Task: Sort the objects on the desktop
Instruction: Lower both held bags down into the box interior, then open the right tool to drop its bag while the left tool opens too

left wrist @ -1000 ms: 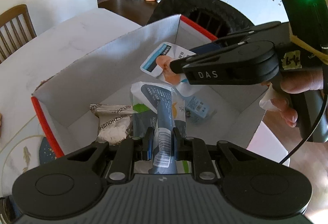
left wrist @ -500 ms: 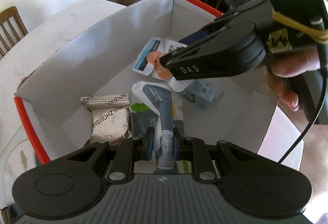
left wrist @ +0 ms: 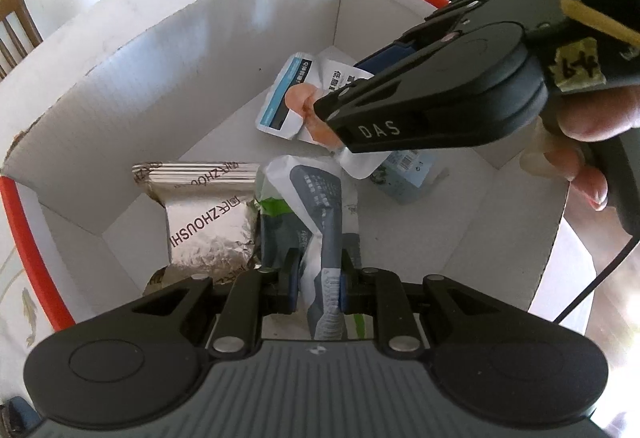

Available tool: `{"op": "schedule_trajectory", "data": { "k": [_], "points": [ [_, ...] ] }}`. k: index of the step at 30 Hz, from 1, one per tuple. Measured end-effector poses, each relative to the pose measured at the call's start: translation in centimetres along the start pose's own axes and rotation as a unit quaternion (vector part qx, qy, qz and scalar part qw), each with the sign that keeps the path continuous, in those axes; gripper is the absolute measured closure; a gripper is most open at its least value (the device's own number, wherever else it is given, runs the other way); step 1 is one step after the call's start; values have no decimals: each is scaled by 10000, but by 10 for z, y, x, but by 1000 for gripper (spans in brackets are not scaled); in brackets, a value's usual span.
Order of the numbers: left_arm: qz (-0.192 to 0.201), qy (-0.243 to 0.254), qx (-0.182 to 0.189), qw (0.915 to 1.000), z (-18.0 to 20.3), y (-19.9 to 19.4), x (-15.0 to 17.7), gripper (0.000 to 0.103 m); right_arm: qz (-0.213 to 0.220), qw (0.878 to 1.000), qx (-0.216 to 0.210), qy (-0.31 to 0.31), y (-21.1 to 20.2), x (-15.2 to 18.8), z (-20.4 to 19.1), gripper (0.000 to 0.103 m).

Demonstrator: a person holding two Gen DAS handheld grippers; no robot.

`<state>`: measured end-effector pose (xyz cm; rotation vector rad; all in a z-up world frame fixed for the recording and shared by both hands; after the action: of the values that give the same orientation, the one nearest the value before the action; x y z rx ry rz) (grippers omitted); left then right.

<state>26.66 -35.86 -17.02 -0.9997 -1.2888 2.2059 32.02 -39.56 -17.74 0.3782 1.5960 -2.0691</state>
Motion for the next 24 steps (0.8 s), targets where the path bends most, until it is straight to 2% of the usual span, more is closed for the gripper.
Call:
{"op": "schedule_trajectory", "data": {
  "k": [9, 14, 18, 20, 21, 22, 24],
  "points": [
    [81, -138, 147, 9998, 2, 0, 3, 83, -13, 10000, -7, 36, -2, 3, 2, 65],
    [129, -132, 153, 9997, 7, -3, 5, 81, 71, 10000, 0, 53, -6, 2, 5, 52],
    [219, -183, 155, 9995, 6, -7, 5, 78, 144, 9999, -24, 25, -14, 1, 6, 51],
    [287, -197, 191, 9992, 6, -11, 5, 72, 180, 9998, -44, 20, -20, 0, 7, 51],
    [320, -198, 206, 9991, 6, -13, 4, 64, 195, 9998, -60, 34, -22, -1, 8, 51],
    [354, -195, 220, 9989, 7, -15, 4, 47, 206, 9997, -87, 52, -25, -1, 9, 51],
    [490, -148, 179, 9985, 9, -21, 4, 28, 234, 9996, -137, 94, -32, -3, 12, 50]
  ]
}}
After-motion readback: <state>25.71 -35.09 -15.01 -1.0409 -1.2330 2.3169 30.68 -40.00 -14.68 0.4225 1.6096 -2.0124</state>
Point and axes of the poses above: each gripper's, at about its wrist camera, not at the fingertips, and y roughly the way its jaws point, z to its right, x to its underside, the point moved 6 cm from there along y, roughly the way its jaws point, and after that the axes turned 15 degrees about x, right-handed, at the moved point
